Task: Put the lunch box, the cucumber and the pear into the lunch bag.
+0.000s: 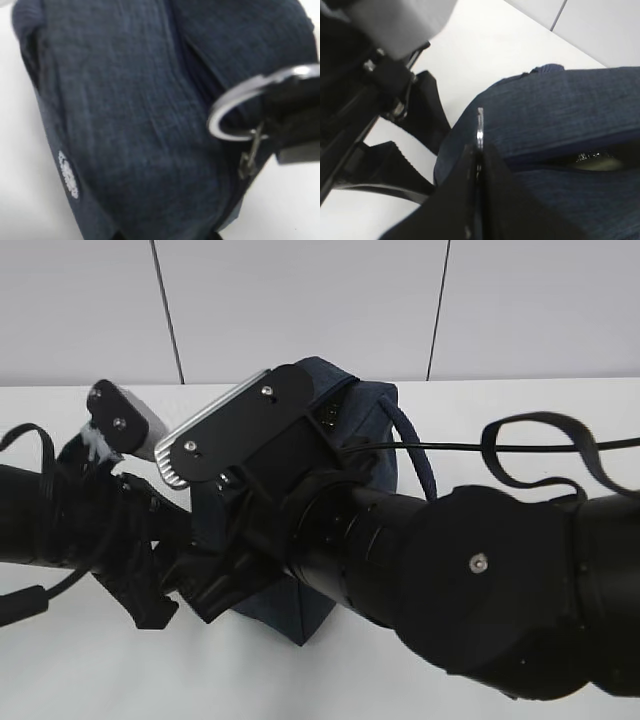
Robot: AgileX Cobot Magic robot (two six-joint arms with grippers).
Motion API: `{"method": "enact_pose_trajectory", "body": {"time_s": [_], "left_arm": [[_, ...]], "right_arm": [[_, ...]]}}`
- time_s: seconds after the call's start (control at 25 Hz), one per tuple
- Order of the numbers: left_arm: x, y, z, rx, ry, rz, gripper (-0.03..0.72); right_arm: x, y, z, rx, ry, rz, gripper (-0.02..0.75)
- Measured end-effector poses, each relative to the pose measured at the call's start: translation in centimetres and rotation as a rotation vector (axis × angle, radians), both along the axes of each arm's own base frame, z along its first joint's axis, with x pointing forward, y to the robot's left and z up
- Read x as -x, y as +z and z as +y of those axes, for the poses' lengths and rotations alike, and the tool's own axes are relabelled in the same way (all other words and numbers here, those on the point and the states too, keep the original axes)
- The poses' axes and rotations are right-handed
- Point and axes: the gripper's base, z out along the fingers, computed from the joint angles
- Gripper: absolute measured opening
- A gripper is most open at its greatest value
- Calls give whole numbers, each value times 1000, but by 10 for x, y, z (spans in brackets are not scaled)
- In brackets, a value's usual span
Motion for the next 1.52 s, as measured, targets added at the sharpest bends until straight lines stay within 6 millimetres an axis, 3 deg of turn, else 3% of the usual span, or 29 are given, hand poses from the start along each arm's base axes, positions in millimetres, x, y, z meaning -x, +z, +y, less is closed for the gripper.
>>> {"method": "enact_pose_trajectory", "body": {"time_s": [0.12, 0.24, 0.64, 1.4, 1.52], "left_arm": [[-1, -4, -1, 0, -9, 14, 64], [-1, -5, -2, 0, -19, 14, 22], [0, -5, -2, 6, -21, 15, 13], [-1, -5, -2, 7, -22, 15, 11], [-1, -5, -2, 7, -22, 15, 11]], "right_arm": [[0, 0, 0, 1, 0, 0, 0], [-1, 1, -1, -2, -17, -11, 0], [-13, 16, -7, -39, -77, -37, 0], [-76, 40, -54, -58, -233, -70, 0], [-96, 42, -64, -65, -258, -59, 0]]}}
